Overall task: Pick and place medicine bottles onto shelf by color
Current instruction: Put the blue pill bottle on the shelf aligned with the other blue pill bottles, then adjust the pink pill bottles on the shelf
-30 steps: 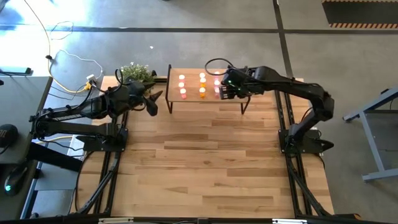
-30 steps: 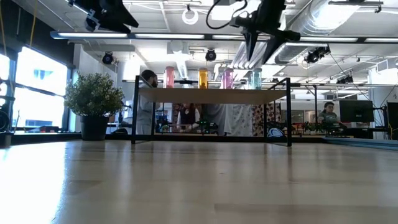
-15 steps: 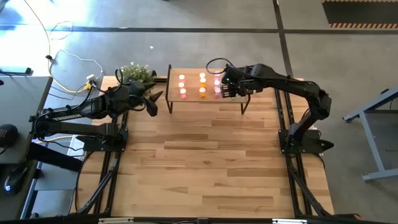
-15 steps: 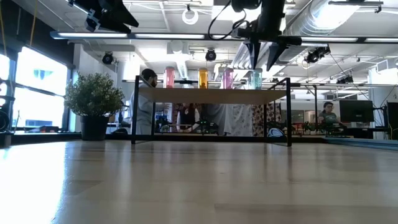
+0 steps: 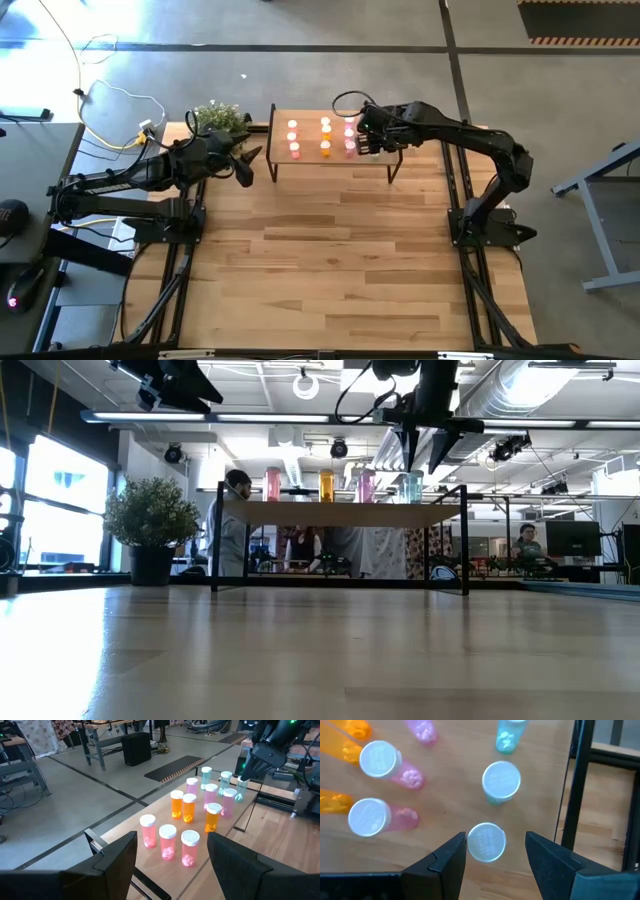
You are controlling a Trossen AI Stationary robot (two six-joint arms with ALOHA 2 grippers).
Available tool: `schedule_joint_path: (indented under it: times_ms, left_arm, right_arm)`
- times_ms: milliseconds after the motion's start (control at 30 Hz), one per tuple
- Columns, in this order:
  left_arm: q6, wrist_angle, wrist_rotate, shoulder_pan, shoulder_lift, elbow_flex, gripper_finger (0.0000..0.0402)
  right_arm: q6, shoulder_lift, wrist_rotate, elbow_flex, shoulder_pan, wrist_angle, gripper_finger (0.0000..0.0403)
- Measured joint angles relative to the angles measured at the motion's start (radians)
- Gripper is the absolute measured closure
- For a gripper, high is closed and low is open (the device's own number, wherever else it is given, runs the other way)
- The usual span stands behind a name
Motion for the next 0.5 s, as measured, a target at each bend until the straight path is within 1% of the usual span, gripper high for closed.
schedule_joint_path:
  times_ms: [133,267,400,500]
  left_arm:
    - [0.000,0.000,0.000,0.003,0.000,0.000,0.0170]
    - [0.001,0.009,0.001,0.030,0.000,0.000,0.0170]
    - [0.050,0.039,0.072,0.089,0.000,0.005,0.0170]
    - [0.047,0.059,0.134,0.139,0.016,0.022,0.0170]
  right_arm:
    - [-0.009,0.000,0.009,0.013,0.000,0.004,0.0208]
    - [-0.046,-0.001,0.010,0.055,0.000,0.009,0.0208]
    - [-0.114,-0.001,0.032,0.125,-0.004,0.011,0.0208]
    - [-0.173,-0.002,0.048,0.187,-0.014,0.011,0.0208]
